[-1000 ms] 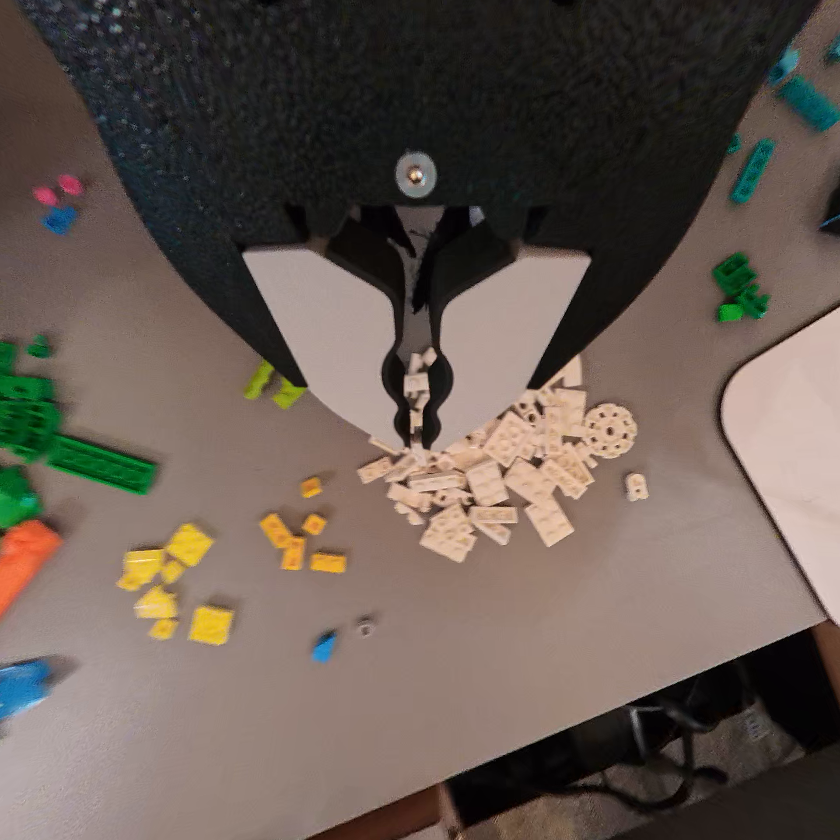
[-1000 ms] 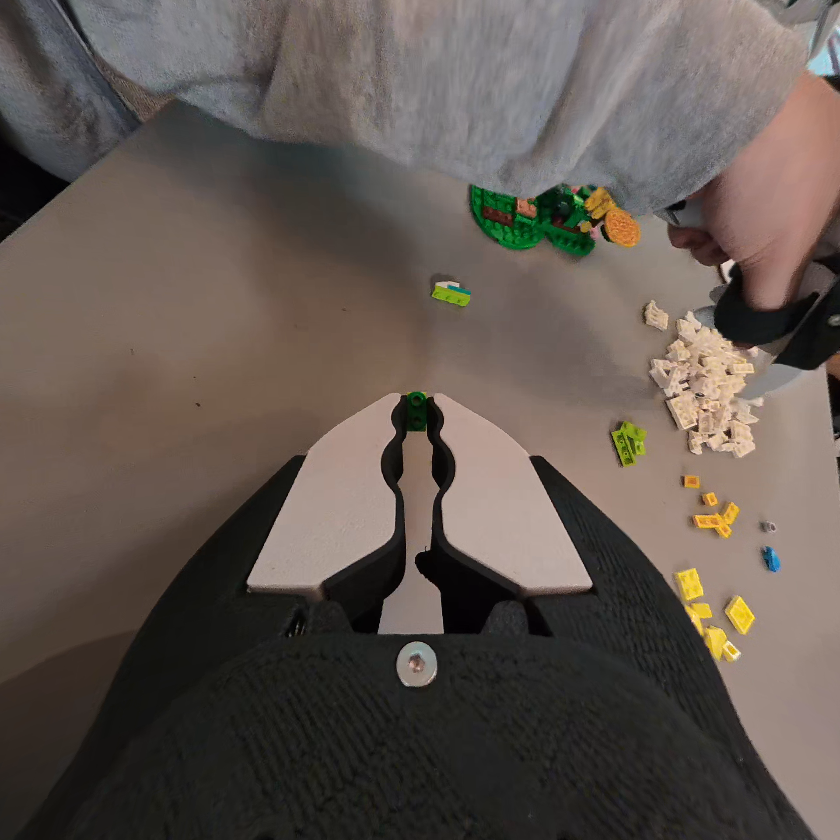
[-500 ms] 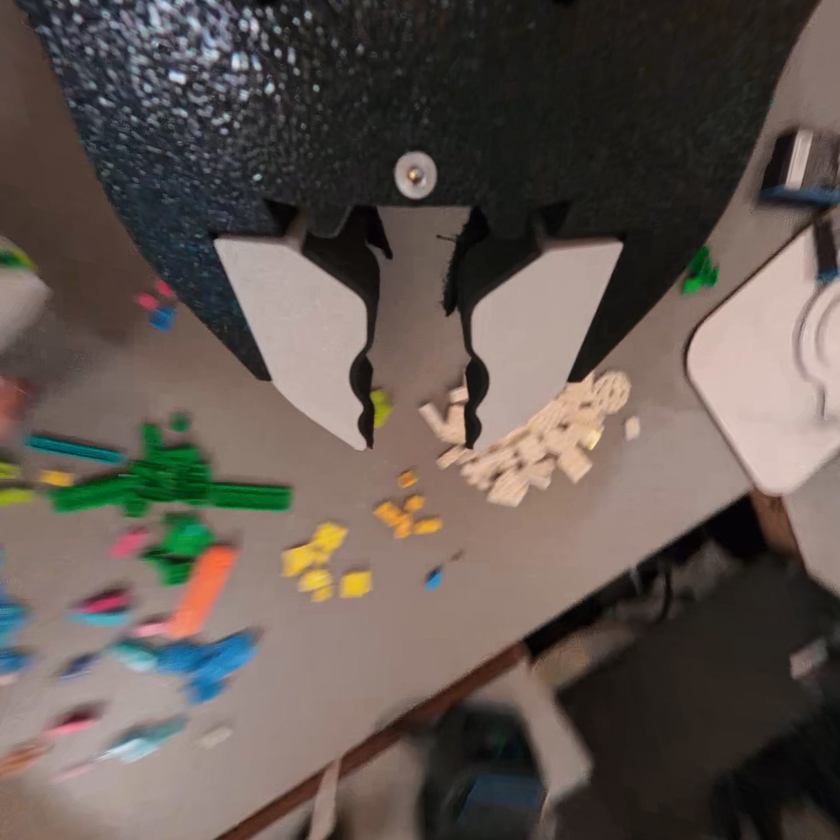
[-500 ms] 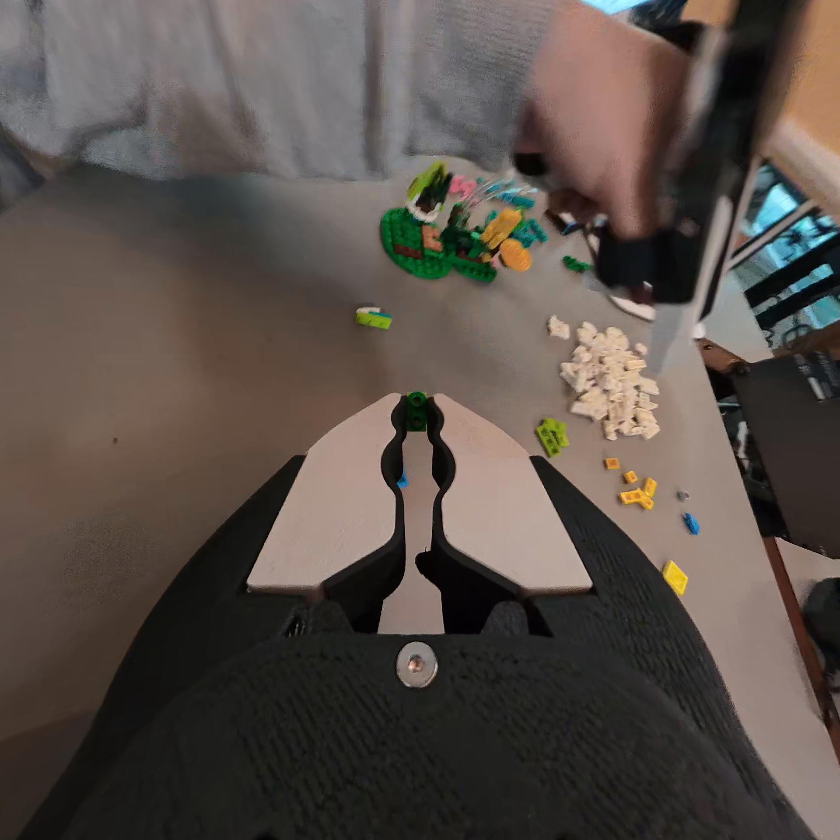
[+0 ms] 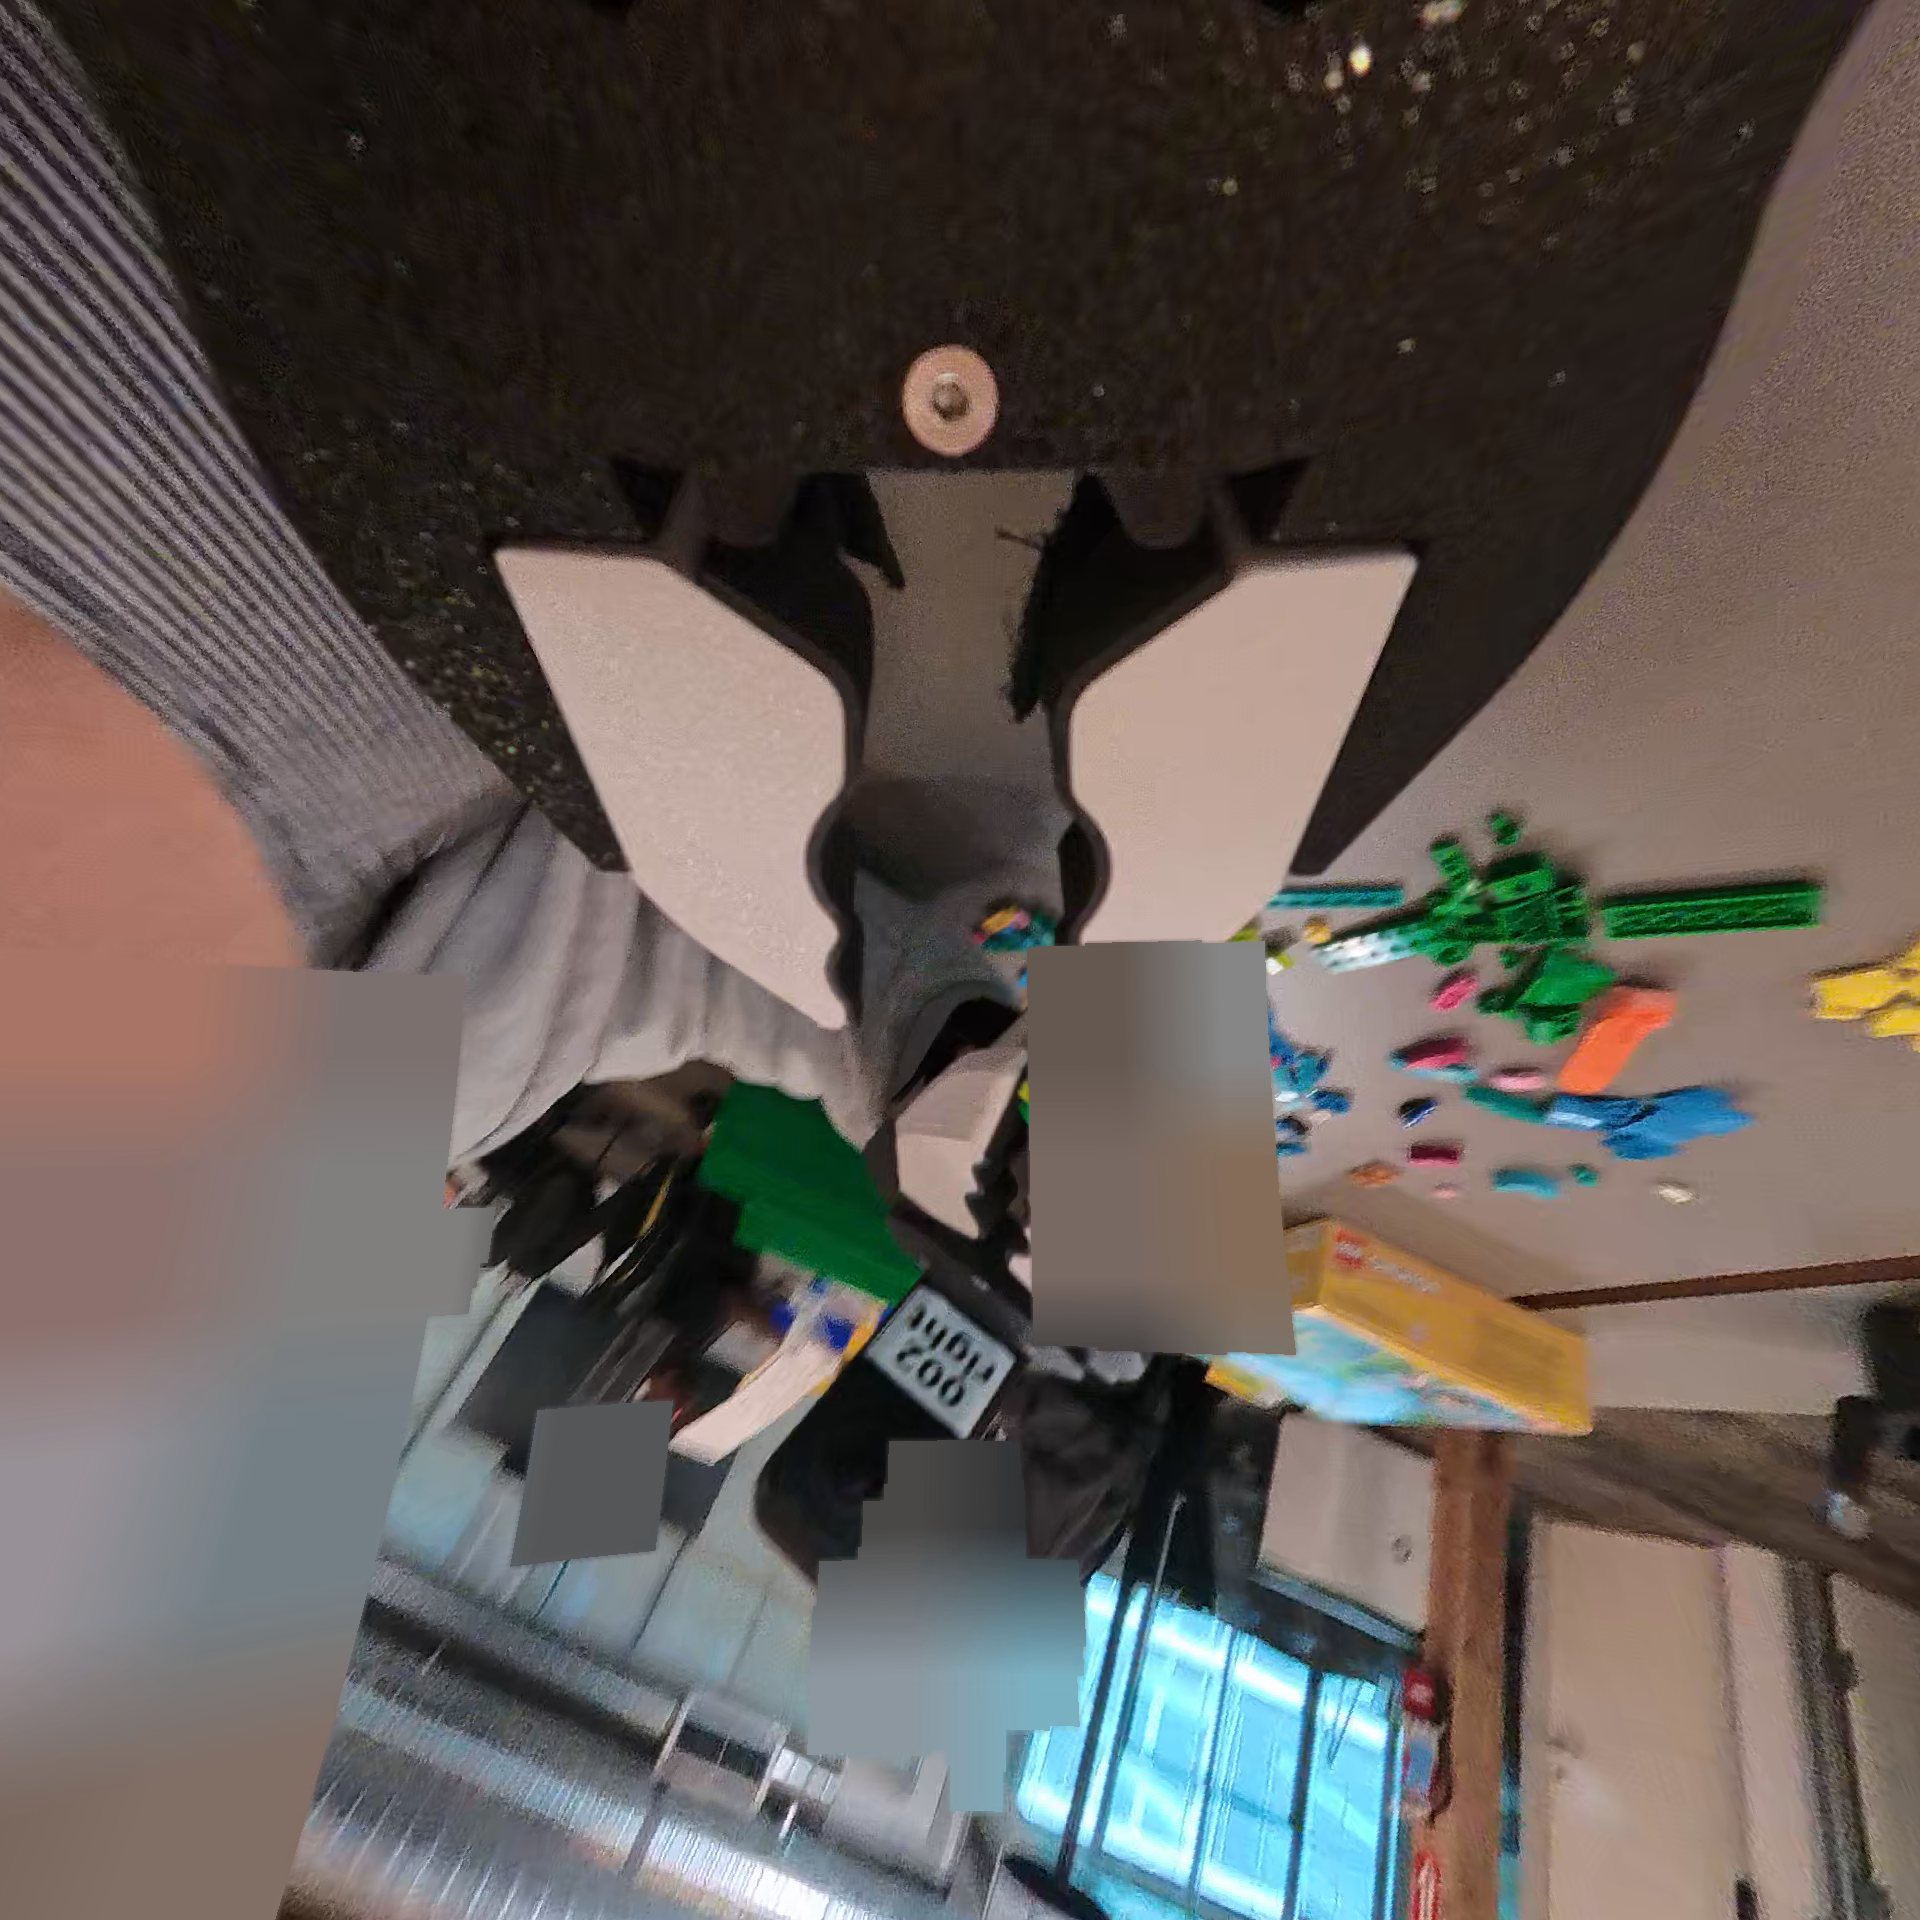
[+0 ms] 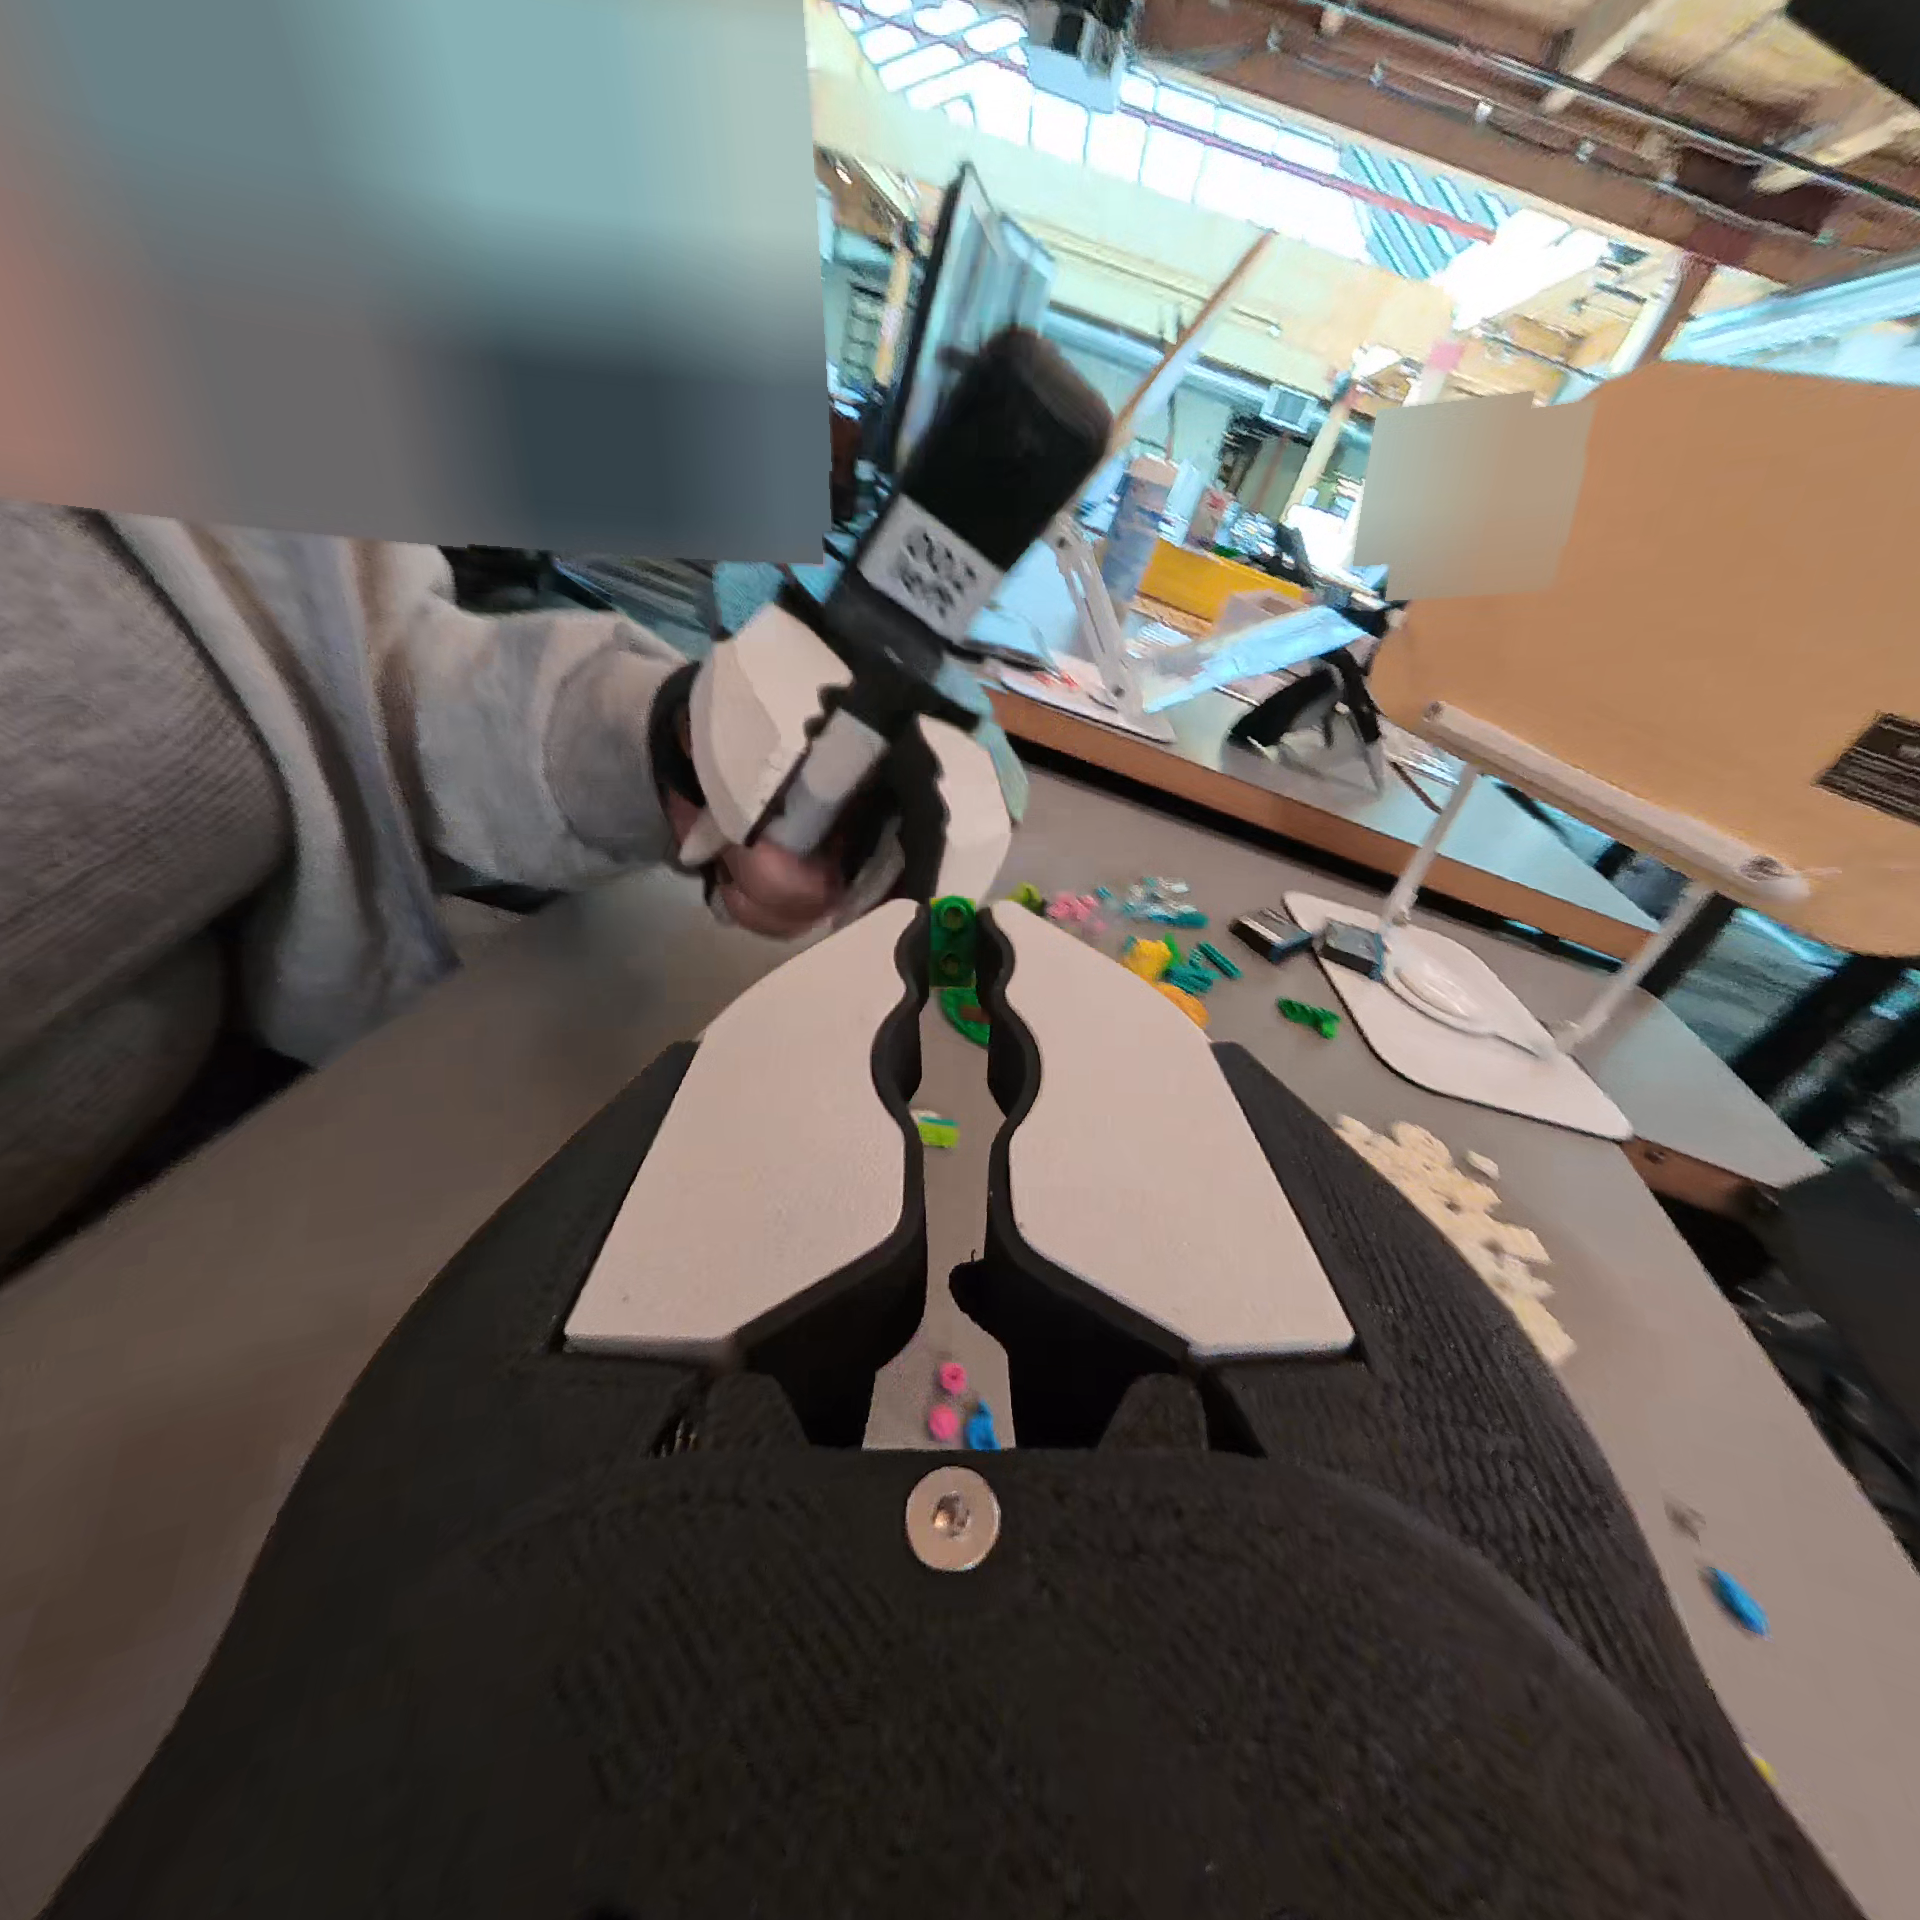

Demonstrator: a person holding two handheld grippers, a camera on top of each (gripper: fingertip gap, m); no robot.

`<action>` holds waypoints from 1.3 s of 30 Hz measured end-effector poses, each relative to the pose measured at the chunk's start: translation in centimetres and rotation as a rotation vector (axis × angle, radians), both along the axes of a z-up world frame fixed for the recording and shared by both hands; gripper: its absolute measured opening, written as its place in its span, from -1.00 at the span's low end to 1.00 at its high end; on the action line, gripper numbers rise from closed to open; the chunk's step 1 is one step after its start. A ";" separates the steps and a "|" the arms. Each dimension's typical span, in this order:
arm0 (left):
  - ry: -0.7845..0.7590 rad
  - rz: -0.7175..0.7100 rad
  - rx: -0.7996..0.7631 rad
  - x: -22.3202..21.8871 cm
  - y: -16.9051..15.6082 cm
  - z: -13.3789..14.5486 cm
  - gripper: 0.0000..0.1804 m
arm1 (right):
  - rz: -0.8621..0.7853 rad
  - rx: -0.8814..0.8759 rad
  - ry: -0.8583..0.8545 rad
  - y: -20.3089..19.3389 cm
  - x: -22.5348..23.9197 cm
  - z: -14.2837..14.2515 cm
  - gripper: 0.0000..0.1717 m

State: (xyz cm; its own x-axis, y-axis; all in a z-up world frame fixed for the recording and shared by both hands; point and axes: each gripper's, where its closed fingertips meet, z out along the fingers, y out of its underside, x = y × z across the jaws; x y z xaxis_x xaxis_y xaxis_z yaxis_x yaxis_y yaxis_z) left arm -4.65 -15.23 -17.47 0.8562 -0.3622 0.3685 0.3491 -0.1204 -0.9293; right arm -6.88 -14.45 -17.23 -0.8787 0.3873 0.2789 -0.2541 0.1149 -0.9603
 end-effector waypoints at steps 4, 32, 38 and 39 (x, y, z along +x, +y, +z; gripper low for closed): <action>0.096 0.142 0.097 -0.5 0.2 -0.8 -0.54 | 0.101 -0.022 -0.067 -1.0 1.5 0.4 -0.93; 1.218 0.758 0.106 -3.7 -0.7 -1.0 -0.83 | 0.248 -0.415 -0.842 -3.1 -1.5 -1.0 -0.93; 1.116 0.681 0.114 -3.4 -0.9 -0.8 -0.83 | 0.247 -0.414 -0.830 -2.6 -1.3 -0.5 -0.93; 1.113 0.659 0.118 -3.2 -0.9 -0.9 -0.83 | 0.253 -0.417 -0.835 -2.5 -1.3 -0.5 -0.93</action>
